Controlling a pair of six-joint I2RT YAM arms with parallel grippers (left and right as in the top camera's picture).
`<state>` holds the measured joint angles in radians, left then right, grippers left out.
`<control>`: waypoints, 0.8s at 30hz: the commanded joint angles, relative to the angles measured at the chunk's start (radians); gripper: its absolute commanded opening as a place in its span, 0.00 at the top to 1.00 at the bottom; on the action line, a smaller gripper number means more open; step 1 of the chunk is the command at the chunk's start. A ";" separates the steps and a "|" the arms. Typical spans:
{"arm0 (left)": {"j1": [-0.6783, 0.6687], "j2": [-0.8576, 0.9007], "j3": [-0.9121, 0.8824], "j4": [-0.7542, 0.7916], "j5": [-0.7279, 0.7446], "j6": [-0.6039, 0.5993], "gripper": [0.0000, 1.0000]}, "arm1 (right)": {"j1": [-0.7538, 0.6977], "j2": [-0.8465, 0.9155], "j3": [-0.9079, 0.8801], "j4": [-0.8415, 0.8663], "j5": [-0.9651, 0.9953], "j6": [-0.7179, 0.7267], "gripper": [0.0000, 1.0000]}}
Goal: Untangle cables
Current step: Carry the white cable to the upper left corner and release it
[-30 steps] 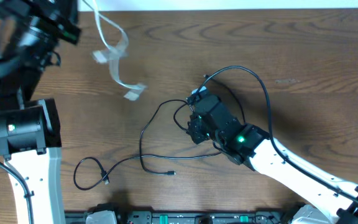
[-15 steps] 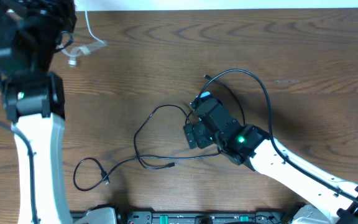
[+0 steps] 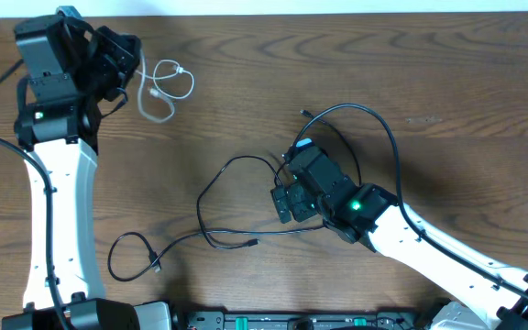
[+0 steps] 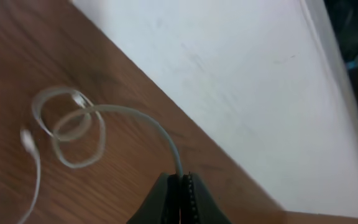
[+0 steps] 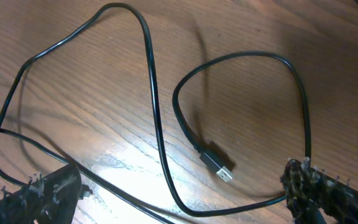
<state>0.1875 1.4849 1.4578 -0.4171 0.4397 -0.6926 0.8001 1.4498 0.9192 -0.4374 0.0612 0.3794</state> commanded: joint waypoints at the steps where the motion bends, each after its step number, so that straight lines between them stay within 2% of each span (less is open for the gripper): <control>1: 0.003 0.010 0.014 -0.001 -0.127 0.278 0.93 | -0.007 -0.008 0.001 -0.002 0.012 0.009 0.01; 5: 0.004 0.039 0.014 0.023 -0.142 0.504 0.93 | -0.008 -0.008 0.001 -0.002 0.011 0.009 0.01; 8: 0.006 0.066 0.014 0.109 -0.143 0.544 0.93 | -0.007 -0.008 0.001 -0.005 0.011 0.009 0.01; 12: 0.015 0.097 0.016 0.322 -0.146 0.505 0.93 | -0.006 -0.008 0.001 -0.034 0.011 0.009 0.01; 16: 0.019 0.141 0.016 0.585 -0.234 0.328 0.93 | -0.006 -0.008 0.001 -0.046 0.011 0.010 0.01; 19: 0.033 0.205 0.029 0.733 -0.285 0.244 0.93 | -0.007 -0.008 0.001 -0.042 0.012 0.009 0.01; 24: 0.088 0.397 0.128 0.703 -0.392 0.253 0.93 | -0.006 -0.008 0.001 -0.038 0.012 0.010 0.01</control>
<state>0.2337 1.7580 1.5383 0.3119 0.1532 -0.4053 0.8005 1.4498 0.9192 -0.4759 0.0612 0.3798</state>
